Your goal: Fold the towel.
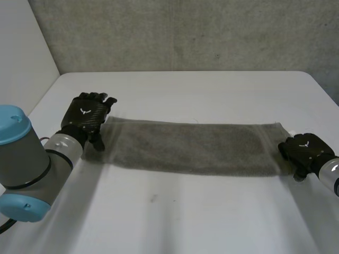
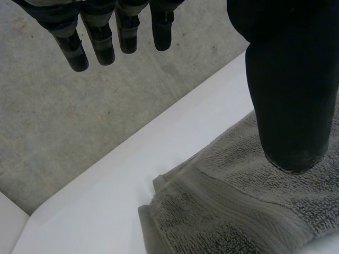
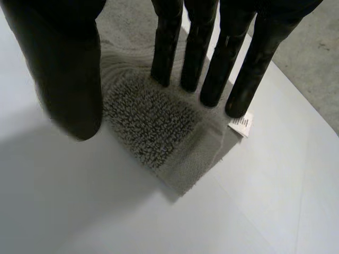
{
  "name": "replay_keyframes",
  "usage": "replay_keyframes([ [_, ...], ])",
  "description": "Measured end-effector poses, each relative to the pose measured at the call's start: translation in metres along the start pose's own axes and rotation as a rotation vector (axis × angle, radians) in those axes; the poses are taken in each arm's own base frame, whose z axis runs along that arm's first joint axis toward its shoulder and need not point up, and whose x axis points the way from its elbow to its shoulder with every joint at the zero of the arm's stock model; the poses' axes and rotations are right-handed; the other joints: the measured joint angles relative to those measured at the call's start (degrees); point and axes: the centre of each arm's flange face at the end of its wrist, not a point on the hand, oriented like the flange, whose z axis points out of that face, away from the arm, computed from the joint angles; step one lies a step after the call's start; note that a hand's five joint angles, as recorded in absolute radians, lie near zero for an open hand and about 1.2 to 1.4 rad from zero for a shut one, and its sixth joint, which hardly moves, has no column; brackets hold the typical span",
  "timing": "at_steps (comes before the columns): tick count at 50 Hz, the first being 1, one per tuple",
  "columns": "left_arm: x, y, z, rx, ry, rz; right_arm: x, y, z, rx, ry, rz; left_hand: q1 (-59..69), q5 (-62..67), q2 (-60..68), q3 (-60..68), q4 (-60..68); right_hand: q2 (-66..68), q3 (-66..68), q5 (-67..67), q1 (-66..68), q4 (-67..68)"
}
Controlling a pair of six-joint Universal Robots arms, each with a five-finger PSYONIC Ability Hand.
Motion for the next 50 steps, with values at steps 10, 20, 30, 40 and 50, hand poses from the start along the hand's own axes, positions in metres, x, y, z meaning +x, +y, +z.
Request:
replay_keyframes([
  [10,0.001,0.0,-0.002,-0.003,0.003,0.0,0.018,0.011,0.011,-0.017,0.048,0.008,0.0,0.0,0.0,0.0,0.0,27.5,29.4,28.4,27.5,29.6],
  [20,0.002,0.003,-0.005,-0.014,0.005,-0.001,0.098,0.047,0.007,-0.11,0.24,-0.019,0.0,0.0,0.0,0.0,0.0,27.5,29.4,28.5,27.5,29.6],
  [30,0.0,0.002,-0.005,-0.012,0.001,-0.002,0.158,0.055,-0.01,-0.194,0.332,-0.084,0.0,0.1,0.0,0.0,0.0,27.5,29.4,28.8,27.5,29.6],
  [40,-0.002,-0.007,-0.008,0.015,-0.011,-0.011,0.094,-0.065,-0.008,0.099,0.205,-0.089,0.0,0.1,0.0,0.0,0.0,28.0,29.4,28.8,27.9,29.6],
  [50,-0.001,-0.014,-0.012,0.035,-0.009,-0.057,-0.092,-0.158,-0.025,0.386,-0.171,-0.161,0.0,0.1,0.0,0.0,0.0,28.0,29.4,28.8,28.0,29.6],
])
